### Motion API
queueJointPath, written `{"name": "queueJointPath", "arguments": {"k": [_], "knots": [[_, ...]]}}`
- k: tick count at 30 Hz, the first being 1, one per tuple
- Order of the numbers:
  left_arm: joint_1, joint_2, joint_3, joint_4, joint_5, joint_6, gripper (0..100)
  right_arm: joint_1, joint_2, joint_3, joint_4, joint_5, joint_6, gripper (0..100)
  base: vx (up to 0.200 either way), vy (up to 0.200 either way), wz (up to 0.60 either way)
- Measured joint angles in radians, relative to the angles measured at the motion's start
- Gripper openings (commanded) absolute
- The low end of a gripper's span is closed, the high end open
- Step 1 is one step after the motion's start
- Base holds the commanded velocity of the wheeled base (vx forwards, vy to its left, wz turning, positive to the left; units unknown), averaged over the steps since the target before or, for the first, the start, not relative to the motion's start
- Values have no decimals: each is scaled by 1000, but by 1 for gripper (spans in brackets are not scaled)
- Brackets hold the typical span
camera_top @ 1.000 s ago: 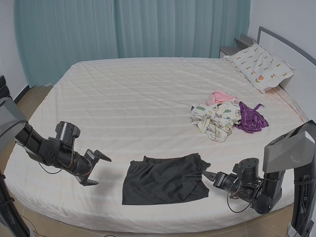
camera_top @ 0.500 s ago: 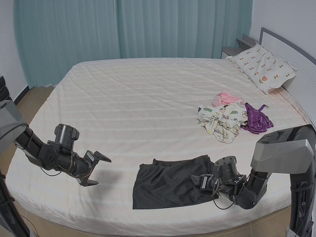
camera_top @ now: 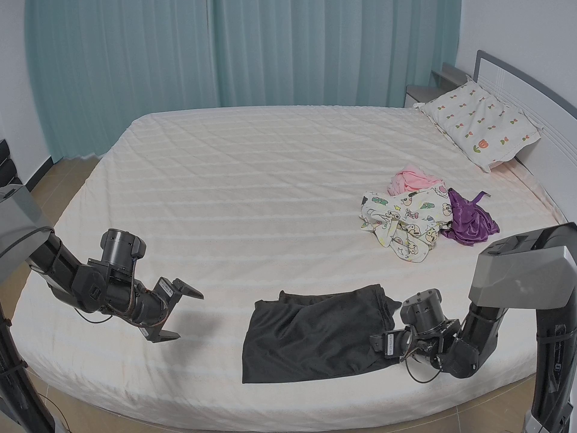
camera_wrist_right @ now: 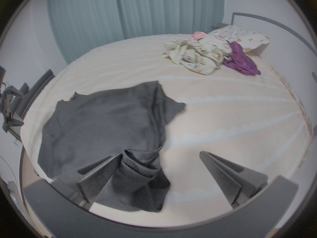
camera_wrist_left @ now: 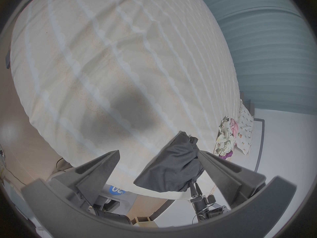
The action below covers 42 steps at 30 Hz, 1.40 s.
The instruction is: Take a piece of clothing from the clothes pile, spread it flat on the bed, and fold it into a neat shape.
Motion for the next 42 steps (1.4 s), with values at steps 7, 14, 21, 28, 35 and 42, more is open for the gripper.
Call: {"name": "queueJointPath", "arguments": {"k": [7, 14, 21, 28, 35, 42], "knots": [[-1, 4, 1, 0, 1, 14, 100, -74, -25, 150, -127, 11, -18, 100, 0, 0, 0], [-2, 6, 1, 1, 3, 17, 100, -144, -44, 288, -219, 86, -21, 100, 0, 0, 0], [-3, 8, 2, 1, 3, 18, 100, -214, -55, 316, -357, 192, -13, 100, 0, 0, 0], [-3, 8, 2, 1, 3, 18, 100, -230, -47, 185, -366, 257, 87, 100, 0, 0, 0], [-3, 8, 2, 1, 3, 18, 100, -216, 20, -65, -291, 351, 251, 100, 0, 0, 0], [-3, 8, 6, 1, 4, 17, 100, -211, 115, -303, -154, 453, 380, 100, 0, 0, 0]]}}
